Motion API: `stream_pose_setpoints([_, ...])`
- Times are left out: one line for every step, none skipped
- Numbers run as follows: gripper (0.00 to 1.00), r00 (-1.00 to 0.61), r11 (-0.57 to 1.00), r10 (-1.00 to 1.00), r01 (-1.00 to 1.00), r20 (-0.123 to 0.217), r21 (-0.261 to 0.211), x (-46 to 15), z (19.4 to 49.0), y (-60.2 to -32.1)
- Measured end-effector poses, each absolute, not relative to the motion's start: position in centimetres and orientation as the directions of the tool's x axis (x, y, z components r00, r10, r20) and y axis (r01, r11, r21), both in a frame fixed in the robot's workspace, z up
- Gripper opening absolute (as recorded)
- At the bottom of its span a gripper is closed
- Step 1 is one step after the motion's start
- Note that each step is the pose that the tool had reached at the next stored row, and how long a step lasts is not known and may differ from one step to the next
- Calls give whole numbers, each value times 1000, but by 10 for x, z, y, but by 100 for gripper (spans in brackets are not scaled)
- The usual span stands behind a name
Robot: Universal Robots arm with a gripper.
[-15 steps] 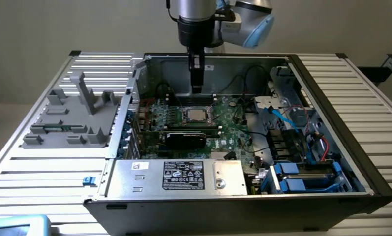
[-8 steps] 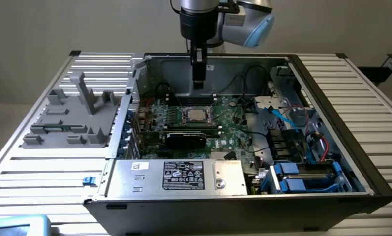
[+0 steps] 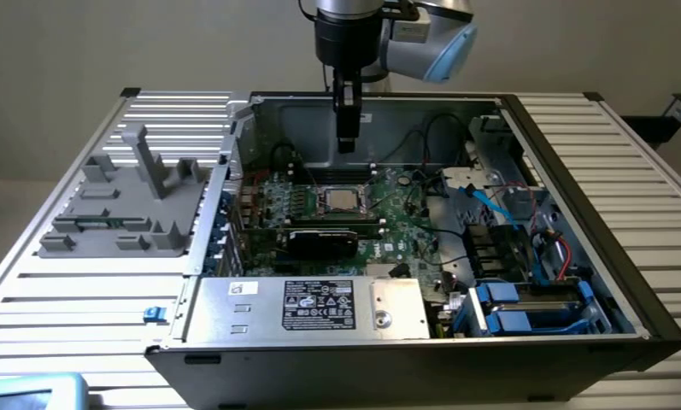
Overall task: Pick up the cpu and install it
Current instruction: 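Place the cpu into insertion slot, then close the cpu cover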
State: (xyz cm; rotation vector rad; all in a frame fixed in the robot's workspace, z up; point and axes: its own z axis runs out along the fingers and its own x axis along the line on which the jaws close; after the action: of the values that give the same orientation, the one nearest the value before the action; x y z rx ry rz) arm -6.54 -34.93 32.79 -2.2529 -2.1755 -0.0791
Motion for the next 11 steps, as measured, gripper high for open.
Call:
stream_pose_setpoints([62, 34, -36, 999, 999, 42, 29, -65, 328, -349])
stream_pose_setpoints([62, 34, -35, 999, 999, 42, 29, -65, 328, -349])
stream_pose_setpoints([62, 34, -35, 999, 999, 42, 29, -65, 328, -349])
stream_pose_setpoints([62, 34, -35, 999, 999, 42, 29, -65, 328, -349])
stream_pose_setpoints([62, 34, -36, 999, 999, 42, 29, -65, 328, -349])
stream_pose_setpoints([62, 34, -35, 999, 999, 42, 29, -65, 328, -349])
stream_pose_setpoints([62, 34, -35, 999, 999, 42, 29, -65, 328, -349])
stream_pose_setpoints([62, 34, -35, 999, 999, 42, 29, -65, 328, -349])
stream_pose_setpoints([62, 34, -35, 999, 999, 42, 29, -65, 328, -349])
stream_pose_setpoints([62, 34, -36, 999, 999, 42, 29, -65, 328, -349])
stream_pose_setpoints([60, 34, -35, 999, 999, 42, 29, -65, 328, -349])
